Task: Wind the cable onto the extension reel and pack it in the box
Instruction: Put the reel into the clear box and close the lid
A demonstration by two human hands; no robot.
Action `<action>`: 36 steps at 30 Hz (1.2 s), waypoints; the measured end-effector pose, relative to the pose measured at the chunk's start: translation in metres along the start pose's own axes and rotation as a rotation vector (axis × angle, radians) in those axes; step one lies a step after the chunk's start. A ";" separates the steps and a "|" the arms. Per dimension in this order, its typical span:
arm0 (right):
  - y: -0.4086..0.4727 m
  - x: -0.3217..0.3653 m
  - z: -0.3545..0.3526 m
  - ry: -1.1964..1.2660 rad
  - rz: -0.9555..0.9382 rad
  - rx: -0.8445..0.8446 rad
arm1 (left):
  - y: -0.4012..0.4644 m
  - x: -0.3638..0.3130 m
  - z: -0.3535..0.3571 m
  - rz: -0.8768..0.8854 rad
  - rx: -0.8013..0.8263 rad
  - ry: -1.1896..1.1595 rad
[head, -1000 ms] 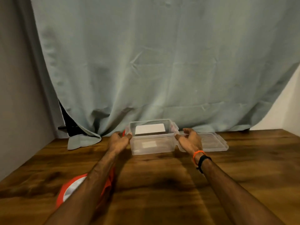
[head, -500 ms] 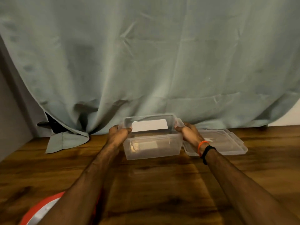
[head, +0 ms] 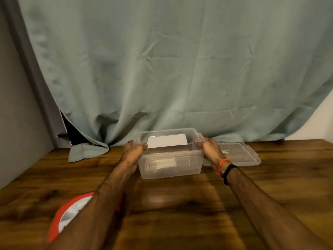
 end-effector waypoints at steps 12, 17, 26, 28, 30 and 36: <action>-0.150 0.005 -0.037 0.005 -0.012 -0.052 | -0.125 0.035 -0.031 -0.021 0.060 -0.041; -0.186 0.000 -0.053 0.028 0.014 -0.082 | -0.156 0.046 -0.032 -0.002 0.090 -0.022; -0.209 -0.010 -0.063 0.048 0.060 -0.156 | -0.169 0.058 -0.027 0.032 0.139 0.002; -0.209 -0.009 -0.063 0.053 0.070 -0.142 | -0.169 0.059 -0.028 0.032 0.139 0.000; -0.209 -0.008 -0.064 0.035 0.077 -0.120 | -0.167 0.059 -0.029 0.022 0.147 -0.014; -0.217 0.021 -0.064 -0.325 -0.118 -0.248 | -0.165 0.049 -0.040 0.006 0.085 0.024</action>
Point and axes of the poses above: each hand's wrist, its own y-axis towards the middle knuckle, its own z-axis out of the palm, x = y × z, the point moved 1 cm from there along y, towards the middle knuckle, and after that the axes turned 13 degrees about y, right-handed, at the moved point
